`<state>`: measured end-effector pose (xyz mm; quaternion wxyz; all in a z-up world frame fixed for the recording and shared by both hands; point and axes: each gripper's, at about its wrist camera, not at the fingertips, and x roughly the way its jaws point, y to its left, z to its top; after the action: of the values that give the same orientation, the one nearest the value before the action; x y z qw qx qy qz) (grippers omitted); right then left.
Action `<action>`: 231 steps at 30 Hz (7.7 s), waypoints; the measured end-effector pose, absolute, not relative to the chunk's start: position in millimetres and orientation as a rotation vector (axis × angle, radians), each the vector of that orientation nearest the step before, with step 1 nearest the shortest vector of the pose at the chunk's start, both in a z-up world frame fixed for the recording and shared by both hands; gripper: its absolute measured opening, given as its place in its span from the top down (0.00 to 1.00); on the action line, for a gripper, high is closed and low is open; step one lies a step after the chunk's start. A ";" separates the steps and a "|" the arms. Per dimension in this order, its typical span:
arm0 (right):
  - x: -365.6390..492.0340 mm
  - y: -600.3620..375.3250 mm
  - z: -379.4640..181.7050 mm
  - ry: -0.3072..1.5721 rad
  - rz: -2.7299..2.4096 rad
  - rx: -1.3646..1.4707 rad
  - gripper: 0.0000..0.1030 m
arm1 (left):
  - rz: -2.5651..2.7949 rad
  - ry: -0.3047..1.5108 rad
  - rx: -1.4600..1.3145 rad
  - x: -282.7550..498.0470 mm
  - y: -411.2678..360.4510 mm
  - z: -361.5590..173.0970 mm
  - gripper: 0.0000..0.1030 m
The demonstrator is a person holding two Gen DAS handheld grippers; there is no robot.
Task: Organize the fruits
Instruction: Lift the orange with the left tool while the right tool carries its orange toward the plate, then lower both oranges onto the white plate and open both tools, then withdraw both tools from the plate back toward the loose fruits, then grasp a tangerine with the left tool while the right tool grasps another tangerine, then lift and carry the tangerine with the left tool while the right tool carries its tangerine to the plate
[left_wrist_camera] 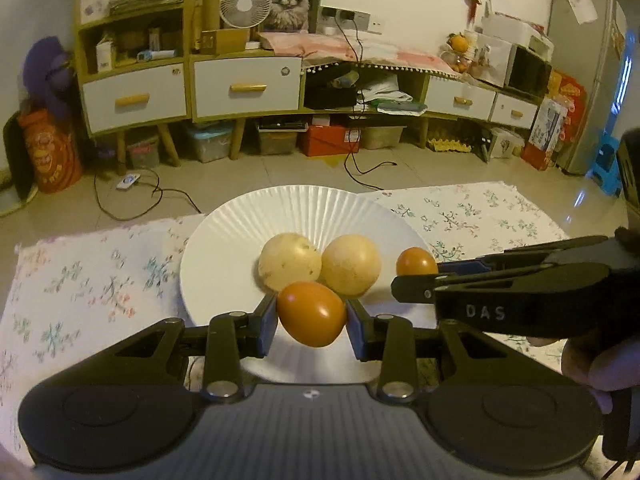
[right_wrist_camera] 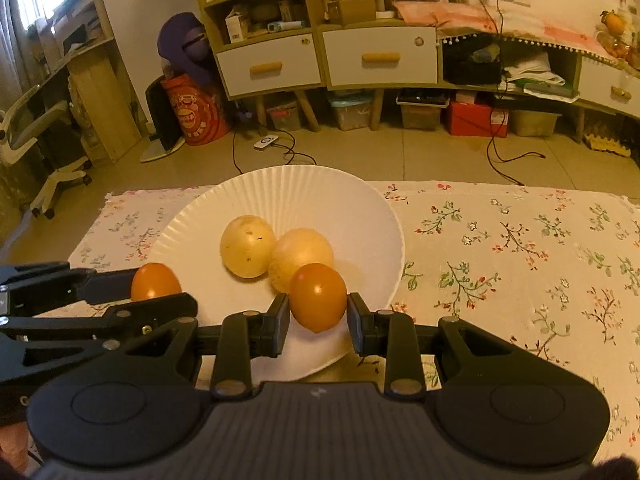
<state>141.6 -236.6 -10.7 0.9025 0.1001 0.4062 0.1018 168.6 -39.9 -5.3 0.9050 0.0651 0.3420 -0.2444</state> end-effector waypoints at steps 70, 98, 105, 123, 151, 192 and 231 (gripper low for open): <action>98.2 -231.7 31.9 0.774 0.196 0.160 0.12 | -0.445 0.726 0.212 127.4 -12.5 10.0 0.10; 52.4 -222.8 20.0 0.783 0.214 0.123 0.04 | -0.437 0.733 0.191 77.7 41.4 -1.5 0.09; 37.1 -219.1 17.4 0.772 0.251 0.069 0.02 | -0.433 0.728 0.183 67.9 52.6 -3.8 0.09; 18.0 -214.7 -7.8 0.805 0.319 0.022 0.01 | -0.479 0.794 0.279 48.6 53.2 -34.6 0.09; 41.9 -217.9 -25.1 0.921 0.386 0.194 0.44 | -0.720 0.789 0.265 64.7 -8.9 -37.3 0.43; 55.2 -209.8 -28.3 1.001 0.409 0.289 0.61 | -0.760 0.860 0.346 79.8 -31.9 -42.8 0.66; 81.7 -222.7 10.5 0.875 0.343 0.333 0.66 | -0.630 0.774 0.200 108.4 -12.6 5.8 0.73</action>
<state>81.7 -222.7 10.5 0.8783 0.1596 0.4197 0.1643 108.4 -12.6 5.8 0.8732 0.0958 0.3706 -0.3016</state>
